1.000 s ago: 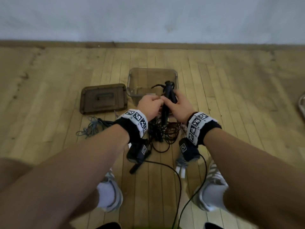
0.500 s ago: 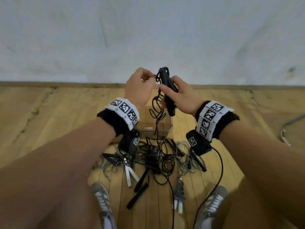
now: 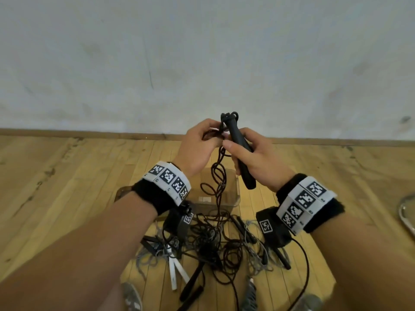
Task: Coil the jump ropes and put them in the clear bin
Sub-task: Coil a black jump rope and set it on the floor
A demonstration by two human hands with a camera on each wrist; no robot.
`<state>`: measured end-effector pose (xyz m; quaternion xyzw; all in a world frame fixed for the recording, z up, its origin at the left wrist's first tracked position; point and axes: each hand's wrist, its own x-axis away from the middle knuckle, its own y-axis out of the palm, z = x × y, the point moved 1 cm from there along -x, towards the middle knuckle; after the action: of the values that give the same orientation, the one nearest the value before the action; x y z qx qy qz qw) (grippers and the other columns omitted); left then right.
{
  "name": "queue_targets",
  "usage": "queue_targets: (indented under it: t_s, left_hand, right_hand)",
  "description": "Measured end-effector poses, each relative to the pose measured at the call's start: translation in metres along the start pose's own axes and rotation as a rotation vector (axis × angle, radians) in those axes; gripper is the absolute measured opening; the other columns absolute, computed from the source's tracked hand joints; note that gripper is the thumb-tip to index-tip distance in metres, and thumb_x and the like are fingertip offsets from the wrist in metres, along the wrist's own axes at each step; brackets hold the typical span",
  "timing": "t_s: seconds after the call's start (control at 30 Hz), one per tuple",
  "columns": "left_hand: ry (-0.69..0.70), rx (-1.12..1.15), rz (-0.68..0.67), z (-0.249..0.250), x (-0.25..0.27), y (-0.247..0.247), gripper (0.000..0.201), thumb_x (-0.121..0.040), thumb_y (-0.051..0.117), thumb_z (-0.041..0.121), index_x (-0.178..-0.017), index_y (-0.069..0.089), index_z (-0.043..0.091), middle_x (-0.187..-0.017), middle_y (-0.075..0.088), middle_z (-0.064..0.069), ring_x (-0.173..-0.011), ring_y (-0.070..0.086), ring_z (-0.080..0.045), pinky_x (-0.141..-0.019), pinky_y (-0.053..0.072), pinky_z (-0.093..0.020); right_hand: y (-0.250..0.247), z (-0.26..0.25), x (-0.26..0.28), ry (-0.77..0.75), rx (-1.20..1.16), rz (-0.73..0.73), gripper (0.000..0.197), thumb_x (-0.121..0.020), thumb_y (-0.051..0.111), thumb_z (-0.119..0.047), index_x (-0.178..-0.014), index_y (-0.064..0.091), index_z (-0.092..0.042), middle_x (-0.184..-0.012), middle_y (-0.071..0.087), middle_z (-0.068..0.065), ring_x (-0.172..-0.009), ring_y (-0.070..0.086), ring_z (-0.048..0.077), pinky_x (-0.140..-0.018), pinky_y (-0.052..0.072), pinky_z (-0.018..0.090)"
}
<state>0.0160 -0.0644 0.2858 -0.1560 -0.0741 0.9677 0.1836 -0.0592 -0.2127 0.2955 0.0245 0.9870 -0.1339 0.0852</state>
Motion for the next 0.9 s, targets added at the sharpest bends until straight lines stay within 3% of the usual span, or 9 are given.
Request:
queue_targets:
  t_s: [0.07, 0.17, 0.27, 0.47, 0.6, 0.7, 0.77, 0.83, 0.9]
  left_hand:
    - [-0.06, 0.091, -0.073, 0.003, 0.002, 0.0, 0.019, -0.095, 0.062, -0.002, -0.11, 0.067, 0.008, -0.092, 0.074, 0.0, -0.086, 0.073, -0.01, -0.084, 0.057, -0.025]
    - [-0.154, 0.185, -0.109, 0.002, 0.005, 0.003, 0.017, -0.095, 0.067, 0.003, -0.112, 0.069, 0.006, -0.093, 0.075, -0.012, -0.084, 0.074, -0.022, -0.082, 0.062, -0.032]
    - [-0.166, 0.132, -0.104, -0.002, 0.004, 0.003, 0.024, -0.09, 0.077, 0.011, -0.113, 0.071, 0.013, -0.085, 0.073, -0.01, -0.075, 0.071, -0.021, -0.079, 0.064, -0.036]
    - [-0.077, -0.391, -0.179, -0.023, 0.002, 0.004, 0.022, -0.088, 0.076, 0.016, -0.102, 0.071, 0.032, -0.09, 0.069, 0.013, -0.084, 0.065, 0.001, -0.077, 0.049, -0.017]
    - [-0.191, -0.654, -0.372, -0.04, 0.006, 0.013, 0.024, -0.085, 0.079, 0.017, -0.099, 0.07, 0.035, -0.113, 0.065, 0.015, -0.108, 0.059, -0.006, -0.091, 0.044, -0.026]
    - [-0.239, -0.523, -0.39, -0.038, 0.006, 0.011, 0.065, -0.081, 0.08, 0.012, -0.137, 0.055, 0.033, -0.14, 0.055, 0.01, -0.121, 0.048, -0.006, -0.096, 0.039, -0.027]
    - [-0.143, -0.366, -0.339, -0.028, 0.005, 0.009, 0.084, -0.079, 0.08, 0.012, -0.15, 0.04, 0.033, -0.153, 0.046, 0.009, -0.133, 0.044, -0.005, -0.105, 0.039, -0.026]
    - [-0.065, -0.141, -0.212, -0.014, 0.003, 0.008, 0.07, -0.082, 0.069, 0.003, -0.142, 0.046, 0.031, -0.149, 0.052, 0.004, -0.137, 0.046, -0.007, -0.097, 0.043, -0.016]
    - [-0.078, 0.121, -0.121, -0.006, 0.0, 0.008, 0.051, -0.08, 0.054, 0.006, -0.128, 0.058, 0.023, -0.125, 0.07, -0.005, -0.122, 0.061, -0.019, -0.093, 0.048, -0.023]
  right_hand:
    - [-0.004, 0.0, 0.001, -0.004, -0.004, 0.016, 0.031, -0.095, 0.063, -0.037, -0.115, 0.062, -0.014, -0.064, 0.059, -0.005, -0.056, 0.058, 0.014, -0.058, 0.054, 0.028]
    - [-0.007, 0.001, 0.0, 0.001, -0.026, 0.036, 0.026, -0.101, 0.057, -0.031, -0.116, 0.062, -0.01, -0.063, 0.058, -0.001, -0.054, 0.057, 0.016, -0.056, 0.052, 0.027]
    - [-0.008, 0.002, -0.002, 0.002, -0.089, 0.07, 0.03, -0.101, 0.057, -0.031, -0.117, 0.062, -0.005, -0.062, 0.055, 0.004, -0.052, 0.053, 0.018, -0.055, 0.049, 0.027]
    - [-0.019, -0.007, -0.002, -0.029, -0.185, 0.194, 0.033, -0.102, 0.058, -0.03, -0.12, 0.06, -0.003, -0.063, 0.053, 0.002, -0.052, 0.051, 0.019, -0.057, 0.048, 0.031]
    - [-0.018, -0.009, 0.003, -0.039, -0.149, 0.18, 0.029, -0.099, 0.061, -0.032, -0.118, 0.063, -0.011, -0.066, 0.052, 0.006, -0.055, 0.051, 0.022, -0.06, 0.048, 0.035]
    - [-0.014, -0.007, 0.004, -0.015, -0.099, 0.134, 0.025, -0.099, 0.061, -0.03, -0.117, 0.063, -0.013, -0.065, 0.052, 0.006, -0.056, 0.051, 0.021, -0.059, 0.049, 0.033]
    - [-0.013, -0.005, 0.004, -0.002, -0.051, 0.099, 0.023, -0.098, 0.063, -0.032, -0.114, 0.064, -0.015, -0.066, 0.052, 0.005, -0.056, 0.051, 0.022, -0.06, 0.048, 0.036]
    - [-0.011, -0.003, 0.005, -0.001, 0.003, 0.076, 0.023, -0.097, 0.064, -0.034, -0.111, 0.065, -0.016, -0.067, 0.054, 0.005, -0.055, 0.054, 0.02, -0.059, 0.05, 0.035]
    - [-0.011, -0.001, 0.006, 0.002, 0.029, 0.077, 0.027, -0.096, 0.065, -0.035, -0.109, 0.064, -0.012, -0.069, 0.055, 0.008, -0.055, 0.056, 0.019, -0.058, 0.052, 0.031]
